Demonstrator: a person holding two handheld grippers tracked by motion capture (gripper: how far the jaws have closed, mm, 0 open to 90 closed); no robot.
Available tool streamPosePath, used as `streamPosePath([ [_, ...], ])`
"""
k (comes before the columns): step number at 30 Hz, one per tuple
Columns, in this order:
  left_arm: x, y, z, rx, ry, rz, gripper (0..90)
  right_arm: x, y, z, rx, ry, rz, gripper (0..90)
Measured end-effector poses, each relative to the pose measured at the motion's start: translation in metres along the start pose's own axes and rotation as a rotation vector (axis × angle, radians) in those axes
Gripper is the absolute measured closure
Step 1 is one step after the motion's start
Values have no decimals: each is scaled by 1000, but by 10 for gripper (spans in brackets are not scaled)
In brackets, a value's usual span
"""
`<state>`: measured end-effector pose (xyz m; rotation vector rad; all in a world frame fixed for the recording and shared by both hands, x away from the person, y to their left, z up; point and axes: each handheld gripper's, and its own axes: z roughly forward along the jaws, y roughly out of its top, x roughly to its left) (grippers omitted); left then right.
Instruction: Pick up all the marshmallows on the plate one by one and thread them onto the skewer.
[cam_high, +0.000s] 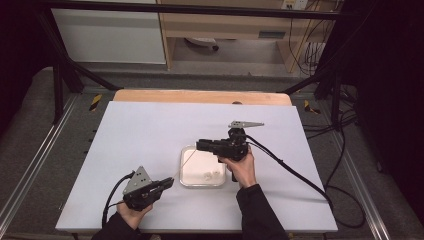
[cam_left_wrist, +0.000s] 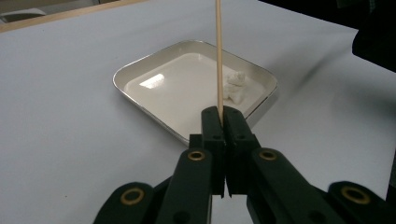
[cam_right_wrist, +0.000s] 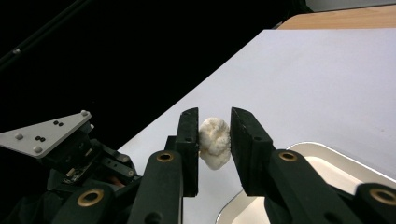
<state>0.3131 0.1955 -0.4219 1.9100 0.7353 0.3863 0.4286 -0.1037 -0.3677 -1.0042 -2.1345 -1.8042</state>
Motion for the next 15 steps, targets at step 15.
streamPosePath([
  [15, -2, -2, 1, -26, 9, -2, 886, 5, -7, 4, -17, 23, 5, 789],
])
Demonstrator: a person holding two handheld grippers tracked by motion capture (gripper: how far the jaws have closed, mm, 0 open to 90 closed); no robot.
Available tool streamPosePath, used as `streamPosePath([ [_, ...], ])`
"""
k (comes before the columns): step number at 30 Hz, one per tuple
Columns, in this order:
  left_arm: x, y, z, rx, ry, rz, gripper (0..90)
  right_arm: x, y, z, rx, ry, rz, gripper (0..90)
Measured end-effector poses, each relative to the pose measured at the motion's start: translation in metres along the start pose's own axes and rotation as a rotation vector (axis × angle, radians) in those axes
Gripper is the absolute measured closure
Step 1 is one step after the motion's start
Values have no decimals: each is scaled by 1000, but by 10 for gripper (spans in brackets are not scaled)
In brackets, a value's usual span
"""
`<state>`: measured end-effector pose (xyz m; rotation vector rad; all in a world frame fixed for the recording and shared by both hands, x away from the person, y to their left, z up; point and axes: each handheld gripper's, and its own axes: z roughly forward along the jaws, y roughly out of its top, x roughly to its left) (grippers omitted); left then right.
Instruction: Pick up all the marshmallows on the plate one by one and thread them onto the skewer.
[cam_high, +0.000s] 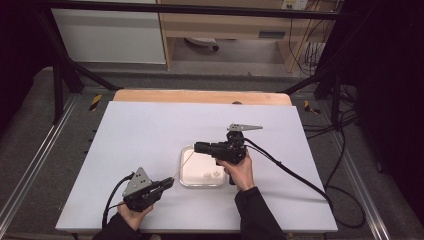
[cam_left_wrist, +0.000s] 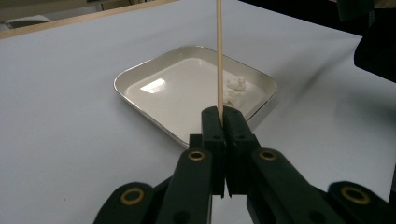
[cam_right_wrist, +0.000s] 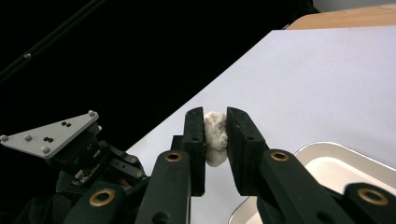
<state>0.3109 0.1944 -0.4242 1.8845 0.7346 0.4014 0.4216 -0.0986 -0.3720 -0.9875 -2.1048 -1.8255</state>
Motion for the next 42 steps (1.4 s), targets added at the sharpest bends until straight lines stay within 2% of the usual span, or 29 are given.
streamPosePath([
  [7, -1, 0, -1, -2, -2, -1, 887, 1, -4, 3, 3, 2, 1, 795],
  [11, -2, 0, -1, -16, -2, -2, 888, 1, -6, 4, -2, 15, 13, 796],
  [17, -3, 0, 0, -10, -8, -3, 888, 2, -8, 5, -1, 39, 18, 798],
  [21, -3, 0, 1, -19, -13, -6, 888, 3, -9, 5, 8, 43, 16, 800],
  [23, -4, 2, 1, -32, -15, -12, 887, 2, -12, 9, 39, 63, 28, 801],
  [25, -5, 2, 3, -17, -7, -3, 887, 2, -17, 11, 41, 56, 24, 799],
  [28, -4, 2, 4, -18, -8, -12, 887, 2, -21, 15, 56, 64, 25, 794],
  [36, -7, 5, 14, -4, -7, -27, 886, 7, -35, 20, 87, 35, -10, 779],
  [42, -7, 6, 21, -7, -15, -47, 886, 8, -43, 25, 109, 30, -11, 773],
])
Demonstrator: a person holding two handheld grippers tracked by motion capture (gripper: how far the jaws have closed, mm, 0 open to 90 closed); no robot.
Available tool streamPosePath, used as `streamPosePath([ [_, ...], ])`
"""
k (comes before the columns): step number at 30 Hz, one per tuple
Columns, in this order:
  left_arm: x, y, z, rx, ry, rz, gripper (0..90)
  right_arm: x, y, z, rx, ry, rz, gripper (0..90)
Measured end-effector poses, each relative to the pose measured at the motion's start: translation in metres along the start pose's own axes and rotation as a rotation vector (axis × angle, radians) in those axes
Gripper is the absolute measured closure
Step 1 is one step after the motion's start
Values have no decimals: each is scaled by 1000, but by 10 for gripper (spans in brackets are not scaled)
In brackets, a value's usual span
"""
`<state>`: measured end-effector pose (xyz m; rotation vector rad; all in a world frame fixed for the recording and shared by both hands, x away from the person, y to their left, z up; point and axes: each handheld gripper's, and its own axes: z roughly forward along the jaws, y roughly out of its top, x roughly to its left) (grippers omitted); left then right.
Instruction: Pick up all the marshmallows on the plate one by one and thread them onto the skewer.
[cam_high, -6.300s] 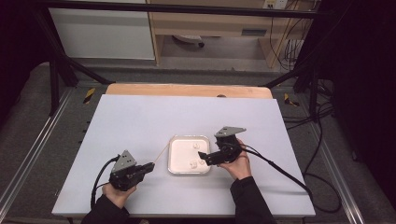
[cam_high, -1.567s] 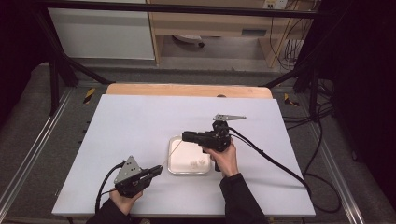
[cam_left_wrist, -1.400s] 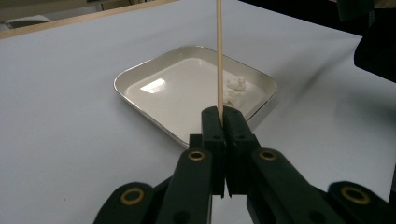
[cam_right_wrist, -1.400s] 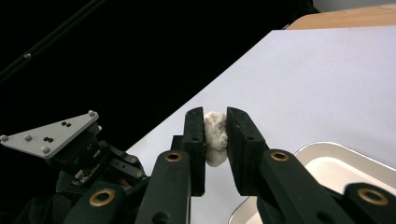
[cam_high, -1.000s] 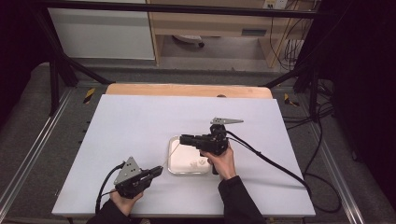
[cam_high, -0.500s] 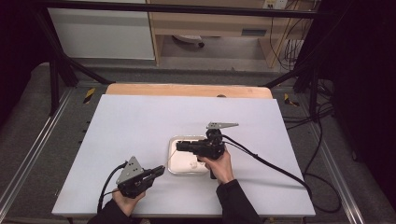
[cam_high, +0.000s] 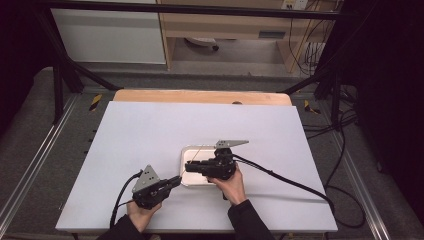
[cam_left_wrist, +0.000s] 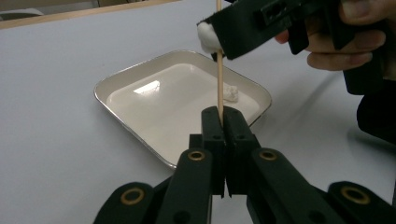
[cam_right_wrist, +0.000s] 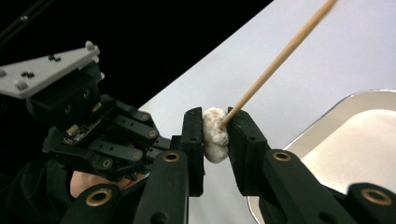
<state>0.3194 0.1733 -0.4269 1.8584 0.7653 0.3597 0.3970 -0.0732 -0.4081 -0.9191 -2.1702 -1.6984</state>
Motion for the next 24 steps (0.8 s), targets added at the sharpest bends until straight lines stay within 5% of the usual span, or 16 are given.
streamPosePath([
  [9, 0, 0, 6, 6, -5, -4, 885, 1, -9, 5, 33, -21, -18, 749],
  [14, 2, 0, 3, -4, -3, -13, 886, 5, -5, -1, 31, -35, -60, 624],
  [24, 7, -1, -4, -2, 3, -23, 886, 5, 2, -16, 73, -192, -179, 260],
])
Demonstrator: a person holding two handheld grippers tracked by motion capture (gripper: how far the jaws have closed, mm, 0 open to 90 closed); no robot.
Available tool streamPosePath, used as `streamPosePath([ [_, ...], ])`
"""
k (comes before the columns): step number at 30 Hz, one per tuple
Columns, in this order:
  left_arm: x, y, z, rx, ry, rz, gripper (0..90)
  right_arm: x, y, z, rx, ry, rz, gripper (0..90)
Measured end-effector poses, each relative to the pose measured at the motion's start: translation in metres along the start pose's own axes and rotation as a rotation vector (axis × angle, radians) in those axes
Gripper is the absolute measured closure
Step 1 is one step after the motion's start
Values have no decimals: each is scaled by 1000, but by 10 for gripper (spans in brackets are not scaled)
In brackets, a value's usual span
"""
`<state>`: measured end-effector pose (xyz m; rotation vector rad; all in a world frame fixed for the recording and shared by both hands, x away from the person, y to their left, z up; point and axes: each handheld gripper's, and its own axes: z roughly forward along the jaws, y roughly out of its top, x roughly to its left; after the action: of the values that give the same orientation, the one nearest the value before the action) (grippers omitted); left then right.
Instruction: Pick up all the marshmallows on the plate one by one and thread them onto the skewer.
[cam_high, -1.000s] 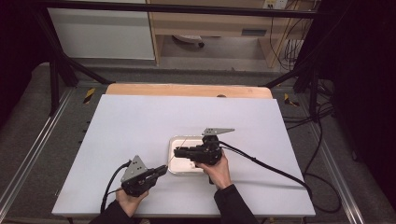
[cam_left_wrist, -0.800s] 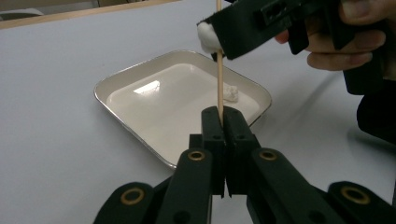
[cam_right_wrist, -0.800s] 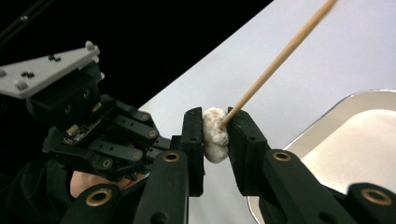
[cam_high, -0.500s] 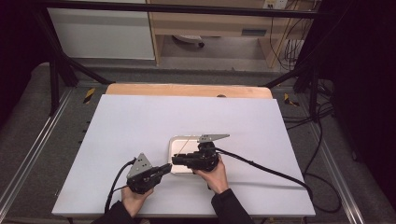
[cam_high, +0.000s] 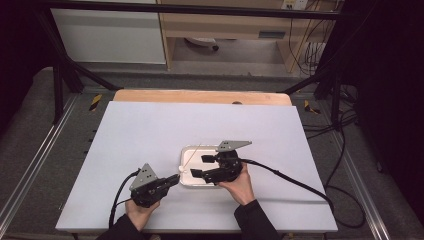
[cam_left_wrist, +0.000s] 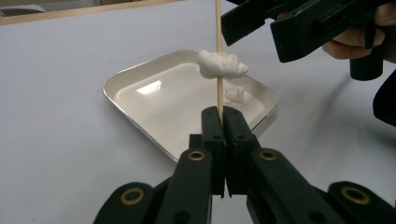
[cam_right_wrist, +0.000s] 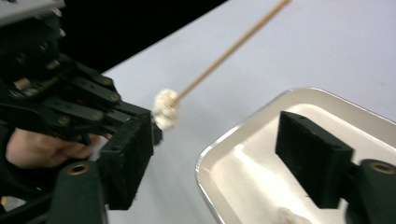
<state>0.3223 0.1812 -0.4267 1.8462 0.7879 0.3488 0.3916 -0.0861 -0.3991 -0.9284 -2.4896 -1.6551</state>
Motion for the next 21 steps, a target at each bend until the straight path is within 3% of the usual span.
streamPosePath([
  [5, 2, -1, -1, 12, 0, -3, 885, -5, 0, -5, 21, -45, -31, 143],
  [12, 5, -3, -4, 33, 3, 6, 884, -13, -4, -12, 43, -129, -72, 78],
  [16, 7, -4, -5, 44, 5, 3, 883, -15, -9, -9, 110, -171, -109, 103],
  [21, 8, -4, -6, 49, 9, 0, 883, -17, -16, -1, 165, -188, -144, 212],
])
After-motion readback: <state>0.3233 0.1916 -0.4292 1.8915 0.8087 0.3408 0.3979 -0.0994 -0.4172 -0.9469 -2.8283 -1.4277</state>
